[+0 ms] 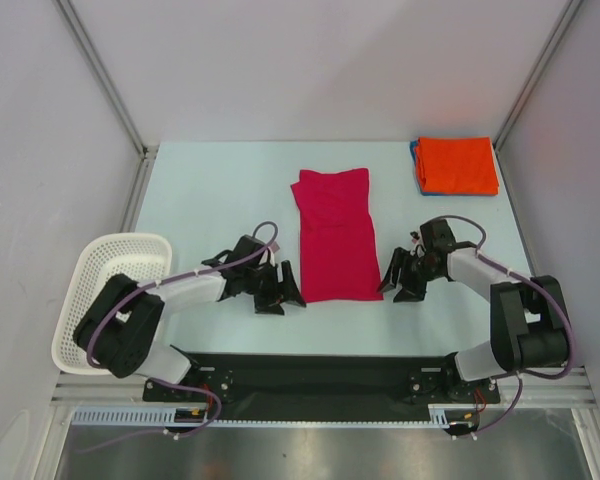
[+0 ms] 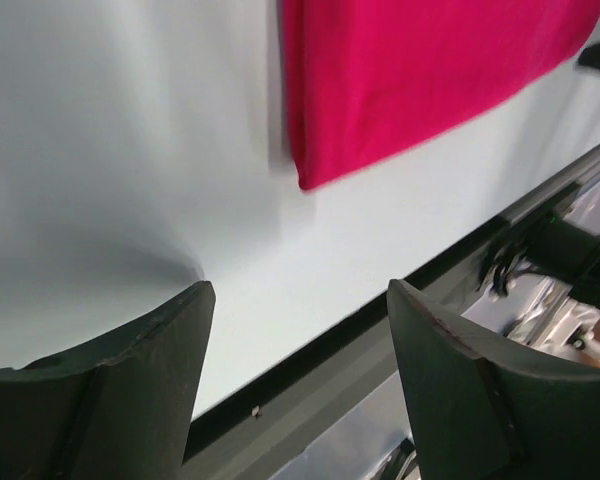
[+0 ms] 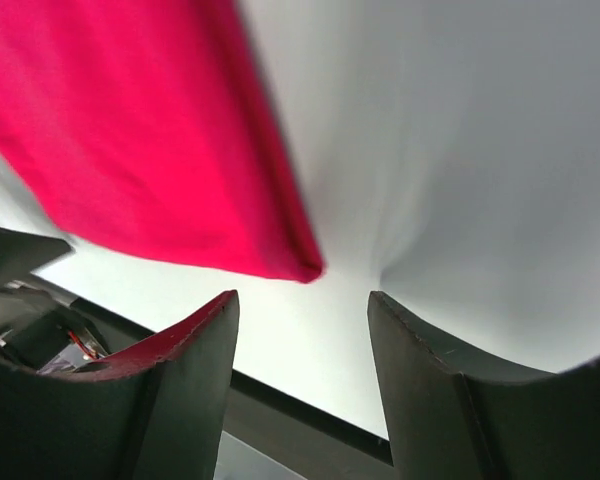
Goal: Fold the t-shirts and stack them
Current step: Fold the tshirt
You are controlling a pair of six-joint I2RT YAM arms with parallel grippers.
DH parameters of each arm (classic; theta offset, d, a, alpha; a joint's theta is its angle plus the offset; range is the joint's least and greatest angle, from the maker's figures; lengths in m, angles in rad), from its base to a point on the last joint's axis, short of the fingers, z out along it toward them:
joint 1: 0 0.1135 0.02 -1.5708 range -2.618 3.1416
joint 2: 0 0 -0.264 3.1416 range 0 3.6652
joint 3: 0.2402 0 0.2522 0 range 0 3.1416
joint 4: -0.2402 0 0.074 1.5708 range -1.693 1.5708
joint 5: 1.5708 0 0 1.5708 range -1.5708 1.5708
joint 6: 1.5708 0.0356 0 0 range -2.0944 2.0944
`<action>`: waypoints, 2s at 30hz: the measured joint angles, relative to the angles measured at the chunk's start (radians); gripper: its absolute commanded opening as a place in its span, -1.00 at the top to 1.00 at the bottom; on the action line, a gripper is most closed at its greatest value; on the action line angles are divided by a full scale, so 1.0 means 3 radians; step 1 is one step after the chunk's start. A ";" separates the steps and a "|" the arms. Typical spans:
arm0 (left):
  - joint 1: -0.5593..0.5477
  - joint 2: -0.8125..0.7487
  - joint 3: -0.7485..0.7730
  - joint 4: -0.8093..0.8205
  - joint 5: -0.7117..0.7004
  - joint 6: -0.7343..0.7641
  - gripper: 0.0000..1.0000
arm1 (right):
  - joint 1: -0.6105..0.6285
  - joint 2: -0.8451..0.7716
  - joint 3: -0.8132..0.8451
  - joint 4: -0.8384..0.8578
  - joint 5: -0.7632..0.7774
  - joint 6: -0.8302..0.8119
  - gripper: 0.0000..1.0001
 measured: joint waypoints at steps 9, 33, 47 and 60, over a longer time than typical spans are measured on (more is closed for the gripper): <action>0.0284 0.0418 -0.0058 0.0903 0.0374 -0.0178 -0.58 | -0.0071 -0.0009 -0.0331 0.0381 -0.0257 0.0158 -0.27; 0.0270 0.0802 -0.0120 0.1518 0.0487 -0.0673 0.05 | -0.0165 -0.0031 -0.0655 0.1073 -0.0441 0.0565 0.09; 0.0240 0.0949 0.0028 0.1269 0.0431 -0.0582 0.99 | 0.0065 0.0135 -0.0572 0.1186 -0.0211 0.0675 1.00; -0.0328 -0.0511 -0.0679 0.0286 -0.0156 -0.0526 0.99 | 0.0623 -0.1545 -0.1050 -0.0058 -0.0062 0.0758 1.00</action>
